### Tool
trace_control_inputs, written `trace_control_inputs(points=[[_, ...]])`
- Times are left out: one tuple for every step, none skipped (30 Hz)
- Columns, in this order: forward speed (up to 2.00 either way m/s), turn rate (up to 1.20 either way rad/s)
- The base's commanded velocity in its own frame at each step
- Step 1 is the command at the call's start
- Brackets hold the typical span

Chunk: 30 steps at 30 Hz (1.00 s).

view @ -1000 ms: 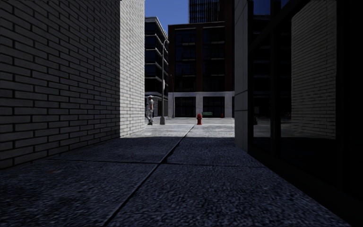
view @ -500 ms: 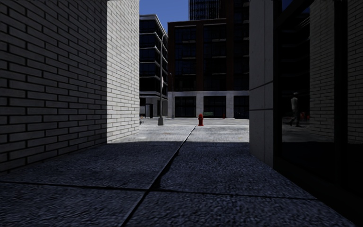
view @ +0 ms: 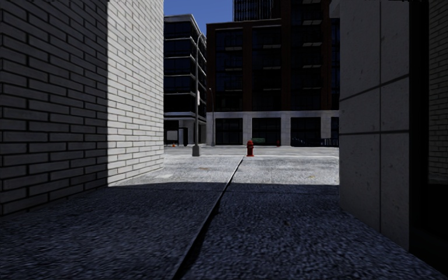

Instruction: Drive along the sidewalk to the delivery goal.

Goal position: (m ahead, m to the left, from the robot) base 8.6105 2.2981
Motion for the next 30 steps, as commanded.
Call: trace_control_inputs(points=[[2.0,0.0],[2.0,0.0],[2.0,0.0],[2.0,0.0],[2.0,0.0],[2.0,0.0],[2.0,0.0],[2.0,0.0],[2.0,0.0],[2.0,0.0],[2.0,0.0],[2.0,0.0],[2.0,0.0],[2.0,0.0],[2.0,0.0],[2.0,0.0],[2.0,0.0],[2.0,0.0],[2.0,0.0],[2.0,0.0],[2.0,0.0],[2.0,0.0],[2.0,0.0],[2.0,0.0],[2.0,0.0],[2.0,0.0],[2.0,0.0],[2.0,0.0],[2.0,0.0],[2.0,0.0]])
